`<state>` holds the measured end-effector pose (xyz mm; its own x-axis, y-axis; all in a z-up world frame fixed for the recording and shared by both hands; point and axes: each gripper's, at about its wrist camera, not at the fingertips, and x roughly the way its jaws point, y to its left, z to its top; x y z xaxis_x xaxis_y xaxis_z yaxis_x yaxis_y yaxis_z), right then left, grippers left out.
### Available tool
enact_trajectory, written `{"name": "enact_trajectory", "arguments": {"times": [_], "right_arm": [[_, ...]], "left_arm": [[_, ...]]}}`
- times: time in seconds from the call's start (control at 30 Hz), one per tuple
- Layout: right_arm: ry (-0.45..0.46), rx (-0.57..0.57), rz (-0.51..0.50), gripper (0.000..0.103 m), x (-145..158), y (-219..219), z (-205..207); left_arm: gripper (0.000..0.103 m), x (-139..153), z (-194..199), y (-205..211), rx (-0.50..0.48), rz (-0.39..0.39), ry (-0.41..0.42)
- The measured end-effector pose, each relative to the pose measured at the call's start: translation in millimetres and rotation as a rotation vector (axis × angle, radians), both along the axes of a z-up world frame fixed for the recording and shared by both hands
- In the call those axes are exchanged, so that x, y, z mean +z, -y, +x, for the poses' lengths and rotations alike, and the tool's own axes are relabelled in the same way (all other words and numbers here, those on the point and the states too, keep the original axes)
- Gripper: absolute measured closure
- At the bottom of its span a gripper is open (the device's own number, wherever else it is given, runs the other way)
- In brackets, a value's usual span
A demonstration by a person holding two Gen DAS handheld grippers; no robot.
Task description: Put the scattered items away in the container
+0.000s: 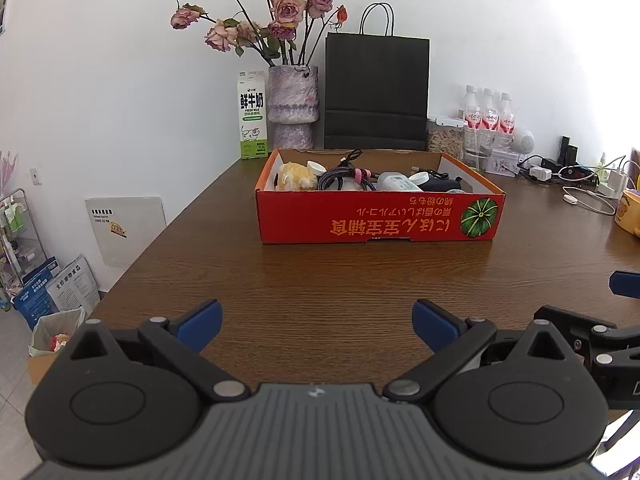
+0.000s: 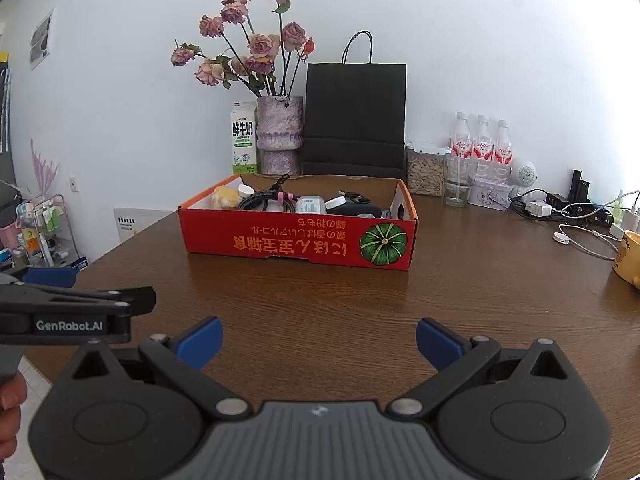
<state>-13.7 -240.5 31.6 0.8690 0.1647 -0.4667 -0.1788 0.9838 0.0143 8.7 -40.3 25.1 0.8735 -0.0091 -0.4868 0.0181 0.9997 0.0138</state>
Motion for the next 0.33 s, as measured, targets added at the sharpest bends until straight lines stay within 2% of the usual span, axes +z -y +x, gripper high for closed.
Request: {"name": "enact_trajectory", "arguments": {"times": [0.33], "right_arm": [[-0.01,-0.006,-0.002,0.0,-2.9,0.3,1.9]], "left_arm": [[0.0,-0.4,-3.0,0.0,-0.004,-0.004,0.018]]}}
